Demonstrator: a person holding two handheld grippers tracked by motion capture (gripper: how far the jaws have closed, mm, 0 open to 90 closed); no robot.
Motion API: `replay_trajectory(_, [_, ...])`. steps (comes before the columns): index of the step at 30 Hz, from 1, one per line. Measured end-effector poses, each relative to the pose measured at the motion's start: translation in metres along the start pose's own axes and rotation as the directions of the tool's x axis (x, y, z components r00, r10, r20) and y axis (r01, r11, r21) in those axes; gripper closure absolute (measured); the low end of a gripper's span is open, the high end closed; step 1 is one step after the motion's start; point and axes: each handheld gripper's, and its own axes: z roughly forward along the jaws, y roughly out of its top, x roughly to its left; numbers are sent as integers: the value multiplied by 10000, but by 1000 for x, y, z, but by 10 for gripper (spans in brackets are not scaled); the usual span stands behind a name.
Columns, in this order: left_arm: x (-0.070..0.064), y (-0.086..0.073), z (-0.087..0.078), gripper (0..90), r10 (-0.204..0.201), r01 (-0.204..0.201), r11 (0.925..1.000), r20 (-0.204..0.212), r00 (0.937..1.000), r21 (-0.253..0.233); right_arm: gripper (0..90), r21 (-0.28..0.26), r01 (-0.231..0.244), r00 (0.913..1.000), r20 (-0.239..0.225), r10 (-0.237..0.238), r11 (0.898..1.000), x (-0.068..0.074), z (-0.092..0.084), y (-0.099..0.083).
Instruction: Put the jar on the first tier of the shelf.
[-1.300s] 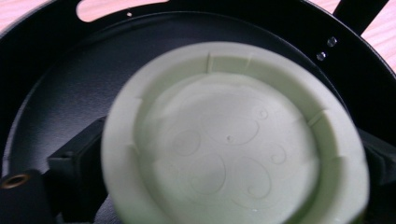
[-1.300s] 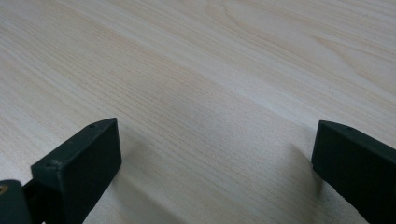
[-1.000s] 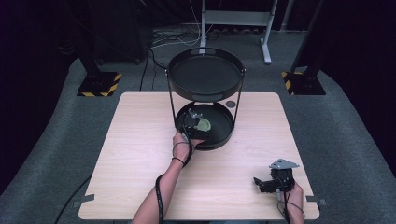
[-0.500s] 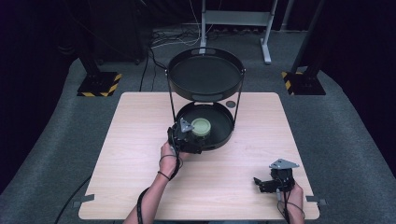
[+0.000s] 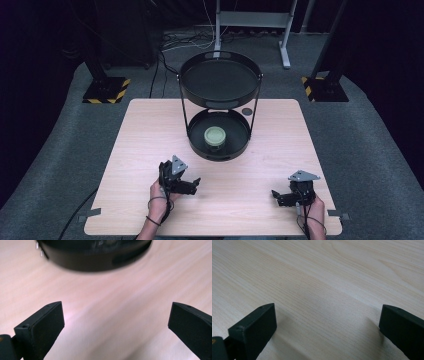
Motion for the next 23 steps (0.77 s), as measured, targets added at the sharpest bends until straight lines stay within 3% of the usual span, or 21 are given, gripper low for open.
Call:
replay_trajectory(7, [9, -37, -14, 1, -886, 893, 9959, -540, 9946, 110, 7, -9, 20, 10000, 35, -20, 10000, 0, 0, 0])
replay_trajectory(10, [13, -48, -17, 0, -1023, 1061, 9932, -767, 9918, 485, 7, -17, 11, 10000, 41, -11, 10000, 0, 0, 0])
replay_trajectory(12, [14, -52, -18, 0, -1032, 1097, 9912, -875, 9908, 734, 7, -16, -11, 10000, 50, 11, 10000, 0, 0, 0])
replay_trajectory(14, [16, -53, -19, 1, -1107, 1166, 9915, -974, 9891, 579, 7, -18, -10, 10000, 63, 10, 10000, 0, 0, 0])
replay_trajectory(16, [18, -52, -17, 6, -1185, 1269, 9883, -974, 9882, 849, 7, -9, -26, 10000, 62, 26, 10000, 0, 0, 0])
replay_trajectory(23, [19, -52, -16, 6, -1365, 1450, 9856, -967, 9859, 870, 7, -8, -41, 9999, 101, 42, 10000, 0, 0, 0])
